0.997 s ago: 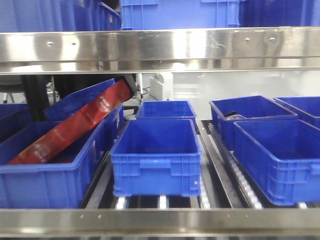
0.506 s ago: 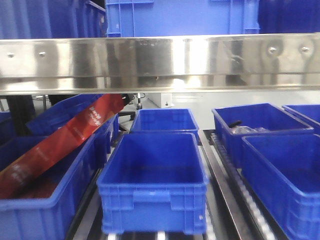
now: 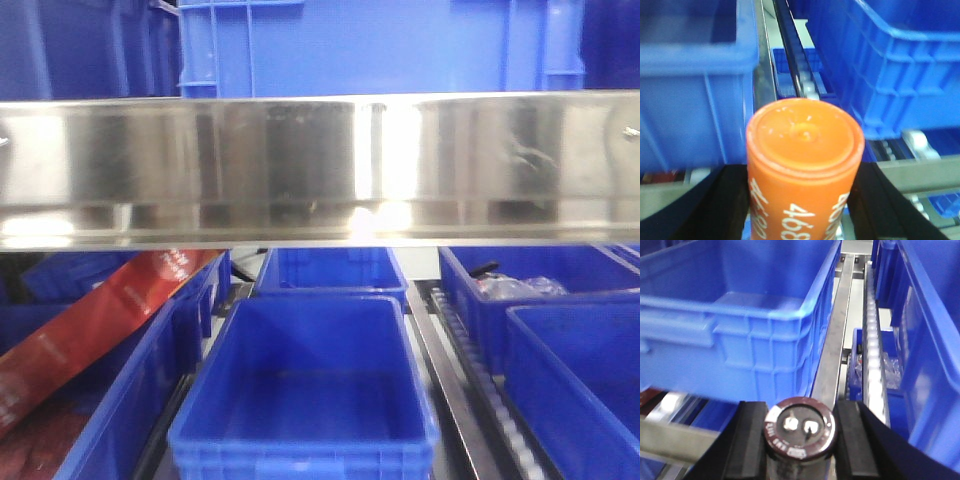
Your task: Place cylindrical capacitor in blue bin on shelf
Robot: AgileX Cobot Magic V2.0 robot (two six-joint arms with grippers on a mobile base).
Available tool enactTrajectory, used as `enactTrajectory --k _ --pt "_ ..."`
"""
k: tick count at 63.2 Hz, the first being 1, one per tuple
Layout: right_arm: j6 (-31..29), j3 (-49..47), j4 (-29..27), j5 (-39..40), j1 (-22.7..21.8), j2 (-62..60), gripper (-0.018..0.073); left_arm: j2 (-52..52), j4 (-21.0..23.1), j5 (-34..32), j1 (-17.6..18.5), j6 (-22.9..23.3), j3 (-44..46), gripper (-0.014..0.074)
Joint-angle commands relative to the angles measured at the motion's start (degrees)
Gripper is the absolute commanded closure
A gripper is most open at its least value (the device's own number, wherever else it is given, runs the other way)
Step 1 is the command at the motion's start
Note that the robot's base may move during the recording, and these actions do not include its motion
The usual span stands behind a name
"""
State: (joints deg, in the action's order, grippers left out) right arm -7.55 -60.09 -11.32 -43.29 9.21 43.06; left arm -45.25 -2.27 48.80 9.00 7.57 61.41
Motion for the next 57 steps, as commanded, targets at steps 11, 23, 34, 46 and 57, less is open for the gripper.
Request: enactTrajectory --k 11,23,34,46,57 --pt "0.0 -0.4 0.6 1.8 0.0 -0.3 0.0713 0.3 0.1 -2.2 0.3 0.0 0.6 0.0708" --pt "0.0 -0.4 0.6 1.8 0.0 -0.3 0.0713 0.3 0.1 -2.2 0.3 0.0 0.6 0.0708" --pt "0.0 -0.4 0.6 1.8 0.0 -0.3 0.0713 0.3 0.1 -2.2 0.3 0.0 0.6 0.0708" --pt "0.0 -0.4 0.6 1.8 0.0 -0.3 0.0713 0.3 0.1 -2.2 0.3 0.0 0.6 0.0708" --pt "0.0 -0.4 0.6 1.8 0.0 -0.3 0.0713 0.3 0.1 -2.2 0.3 0.0 0.6 0.0708"
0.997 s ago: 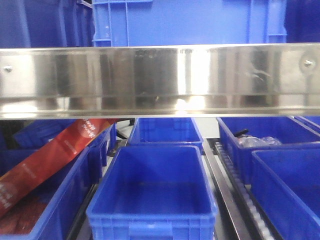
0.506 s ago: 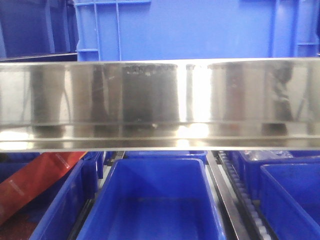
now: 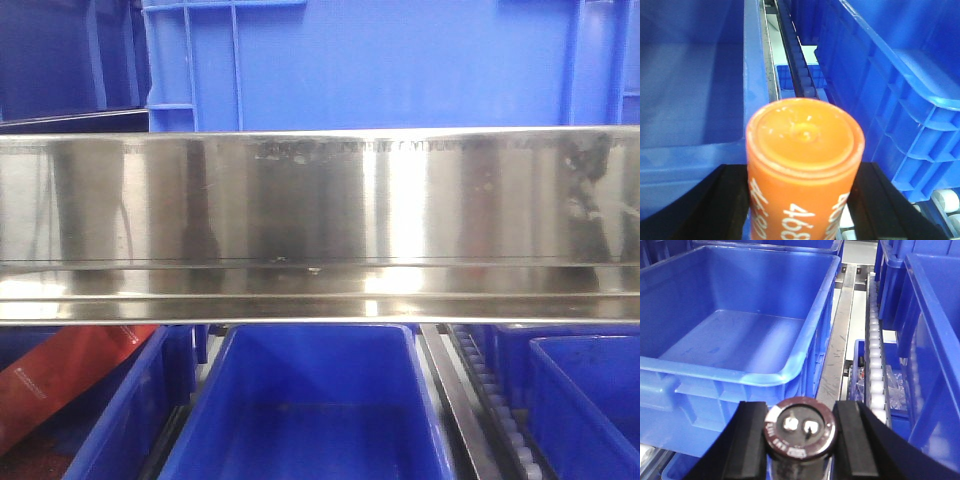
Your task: Place cylindrical capacitor in blue bin on shelf
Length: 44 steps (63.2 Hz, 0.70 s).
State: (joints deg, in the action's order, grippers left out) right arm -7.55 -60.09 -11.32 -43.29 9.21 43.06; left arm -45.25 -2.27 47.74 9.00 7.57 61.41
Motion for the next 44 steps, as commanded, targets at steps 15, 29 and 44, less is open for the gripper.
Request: enactTrajectory --k 15,29,44 --pt "0.0 -0.4 0.6 1.8 0.0 -0.3 0.0713 0.3 0.1 -1.2 0.3 0.0 0.6 0.0708" --pt "0.0 -0.4 0.6 1.8 0.0 -0.3 0.0713 0.3 0.1 -5.0 0.3 0.0 0.6 0.0708" --pt "0.0 -0.4 0.6 1.8 0.0 -0.3 0.0713 0.3 0.5 -6.7 0.3 0.0 0.6 0.0708"
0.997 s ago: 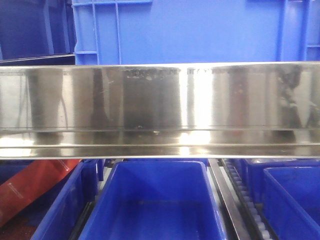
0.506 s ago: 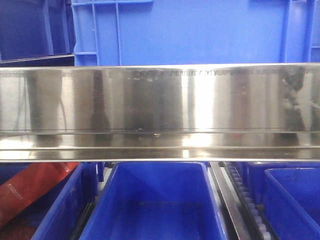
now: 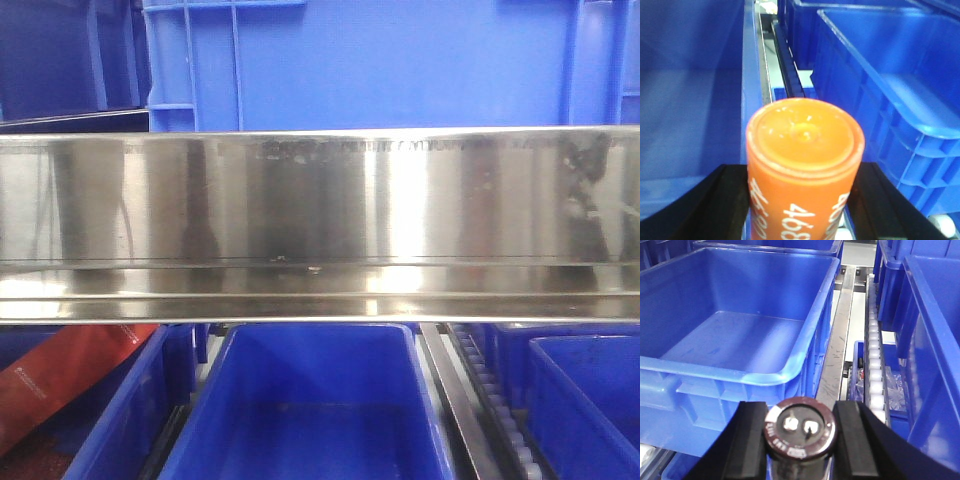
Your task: Place cylindrical capacitor in blue bin on shelf
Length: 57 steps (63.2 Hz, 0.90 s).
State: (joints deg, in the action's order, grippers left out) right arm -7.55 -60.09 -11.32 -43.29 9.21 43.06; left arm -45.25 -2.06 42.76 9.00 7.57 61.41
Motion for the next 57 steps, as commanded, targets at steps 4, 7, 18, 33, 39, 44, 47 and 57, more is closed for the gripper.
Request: enactTrajectory --k 4,7,18,33,39,44,47,57 --pt "0.0 -0.4 0.5 1.8 0.0 -0.3 0.0713 0.3 0.3 -2.5 0.3 0.0 0.6 0.0708" --pt "0.0 -0.4 0.1 2.0 0.0 -0.3 0.0713 0.3 0.4 -3.6 0.3 0.0 0.6 0.0708" --pt "0.0 -0.4 -0.3 2.2 0.0 -0.3 0.0713 -3.0 4.8 -2.1 0.3 -8.8 6.3 0.0708" --pt "0.0 -0.4 -0.8 4.4 0.0 -0.3 0.0713 -18.2 25.1 3.4 0.7 -23.8 24.2 0.0708" --pt "0.0 -0.4 -0.8 4.7 0.0 -0.3 0.0713 -25.2 27.4 5.2 3.4 -25.9 31.0 0.0708" --pt "0.0 -0.4 -0.8 4.7 0.0 -0.3 0.0713 -30.5 27.4 5.3 7.1 -26.0 36.0 0.0708" --pt "0.0 -0.4 -0.8 4.8 0.0 -0.3 0.0713 -34.1 27.4 5.3 9.6 -26.8 38.9 0.0708" --pt "0.0 -0.4 -0.8 4.8 0.0 -0.3 0.0713 -45.2 26.7 5.3 15.2 -27.1 45.8 0.0708"
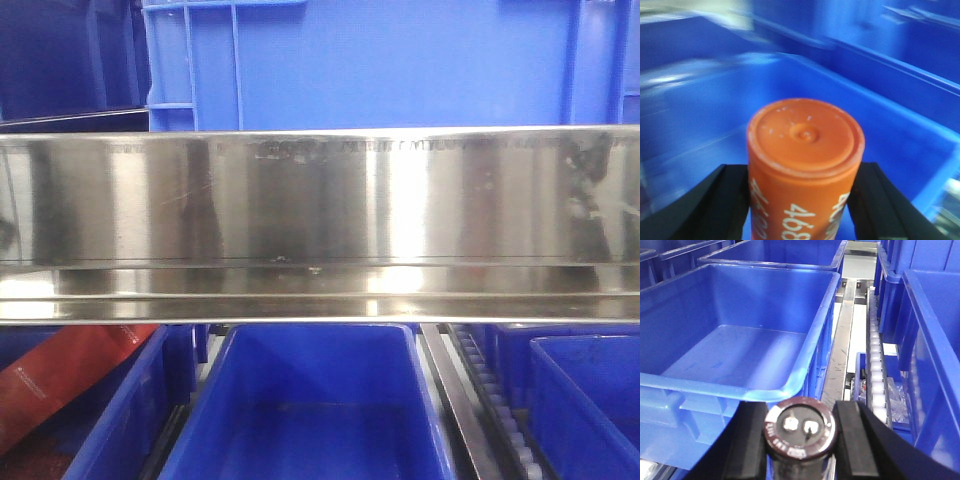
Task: Place cylindrical capacitor in blue bin on shelf
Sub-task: 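Lower orange cylinder into the blue bin and open left gripper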
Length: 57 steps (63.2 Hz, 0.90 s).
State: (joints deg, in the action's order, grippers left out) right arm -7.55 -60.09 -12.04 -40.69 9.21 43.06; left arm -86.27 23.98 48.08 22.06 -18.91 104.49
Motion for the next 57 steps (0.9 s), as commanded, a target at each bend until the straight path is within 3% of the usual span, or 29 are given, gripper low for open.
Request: enactTrajectory --k 1,19,23,30,41,50,57 --pt "0.0 -0.4 -0.1 2.2 0.0 -0.3 0.0713 -5.1 0.6 0.0 2.4 -0.6 3.2 0.0708" --pt "0.0 -0.4 -0.1 2.2 0.0 -0.3 0.0713 -16.4 0.3 -2.0 2.7 -0.6 4.9 0.0703" --pt "0.0 -0.4 -0.1 2.2 0.0 -0.3 0.0713 -17.8 0.0 -1.7 2.7 -0.6 4.9 0.0661" --pt "0.0 -0.4 -0.1 2.2 0.0 -0.3 0.0713 -18.7 0.0 -0.6 2.7 -0.6 4.9 0.0451" --pt "0.0 -0.4 -0.1 2.2 0.0 -0.3 0.0713 -17.9 -0.1 -1.2 2.7 -0.6 4.9 -0.0020" --pt "0.0 -0.4 -0.1 2.2 0.0 -0.3 0.0713 -16.0 -0.3 -1.3 2.7 -0.6 4.9 0.0077" --pt "0.0 -0.4 -0.1 2.2 0.0 -0.3 0.0713 -13.4 -1.2 -0.8 2.7 -0.6 4.9 0.0101"
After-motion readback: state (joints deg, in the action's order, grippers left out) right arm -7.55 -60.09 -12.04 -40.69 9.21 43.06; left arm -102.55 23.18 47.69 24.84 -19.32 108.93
